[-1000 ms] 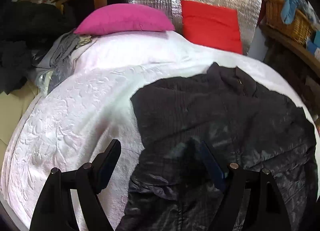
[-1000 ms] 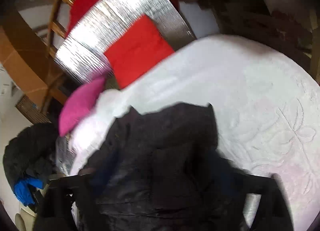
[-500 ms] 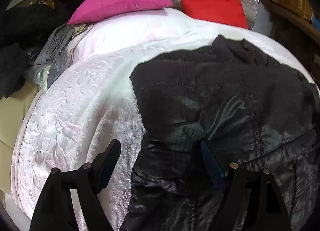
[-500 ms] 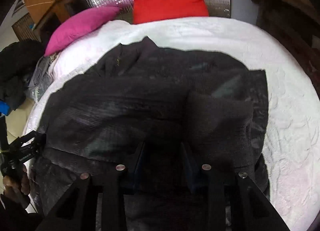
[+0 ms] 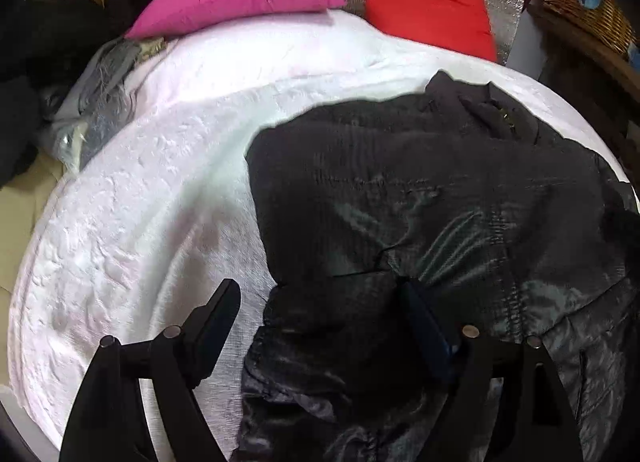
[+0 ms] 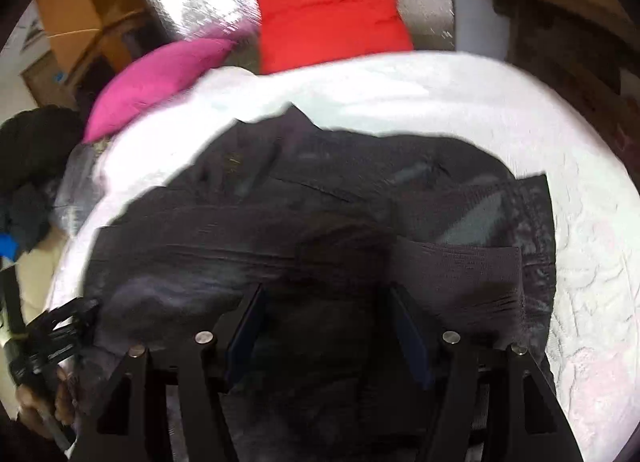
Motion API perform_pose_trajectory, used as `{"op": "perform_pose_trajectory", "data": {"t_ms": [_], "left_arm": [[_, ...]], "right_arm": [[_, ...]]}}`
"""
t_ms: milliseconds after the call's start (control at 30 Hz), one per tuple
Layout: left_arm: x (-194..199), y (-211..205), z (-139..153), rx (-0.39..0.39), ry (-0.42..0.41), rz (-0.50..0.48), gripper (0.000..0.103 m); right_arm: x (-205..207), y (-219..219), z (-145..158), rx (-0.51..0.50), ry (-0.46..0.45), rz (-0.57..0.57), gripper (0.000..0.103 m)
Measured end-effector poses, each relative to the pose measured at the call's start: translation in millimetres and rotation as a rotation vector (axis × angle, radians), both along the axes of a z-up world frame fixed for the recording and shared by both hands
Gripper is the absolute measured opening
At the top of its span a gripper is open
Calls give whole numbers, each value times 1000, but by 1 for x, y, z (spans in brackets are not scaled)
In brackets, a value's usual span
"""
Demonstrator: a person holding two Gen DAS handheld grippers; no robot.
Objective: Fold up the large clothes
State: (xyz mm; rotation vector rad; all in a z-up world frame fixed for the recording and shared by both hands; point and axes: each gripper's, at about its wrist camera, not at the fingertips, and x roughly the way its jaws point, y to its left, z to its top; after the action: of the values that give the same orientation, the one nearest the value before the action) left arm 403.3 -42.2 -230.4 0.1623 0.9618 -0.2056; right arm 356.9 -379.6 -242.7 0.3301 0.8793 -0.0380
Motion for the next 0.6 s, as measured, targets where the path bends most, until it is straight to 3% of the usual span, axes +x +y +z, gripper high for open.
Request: {"op": "perform_pose_trajectory", "data": {"t_ms": [133, 200, 233, 300, 367, 600], "left_arm": [[-15, 0, 17, -57, -44, -30, 83], [-19, -6, 14, -29, -40, -67, 83], [-19, -11, 8, 12, -25, -84, 83], [-22, -15, -2, 66, -6, -103, 83], [-25, -16, -1, 77, -15, -105, 83], [-39, -3, 20, 26, -53, -112, 83]], "right_arm": [[-18, 13, 16, 10, -78, 73, 66], [-17, 25, 6, 37, -21, 135, 60], [-15, 29, -4, 35, 37, 162, 50], [-10, 40, -24, -22, 131, 196, 45], [-12, 45, -21, -59, 116, 211, 44], [-42, 15, 20, 87, 28, 159, 49]]}}
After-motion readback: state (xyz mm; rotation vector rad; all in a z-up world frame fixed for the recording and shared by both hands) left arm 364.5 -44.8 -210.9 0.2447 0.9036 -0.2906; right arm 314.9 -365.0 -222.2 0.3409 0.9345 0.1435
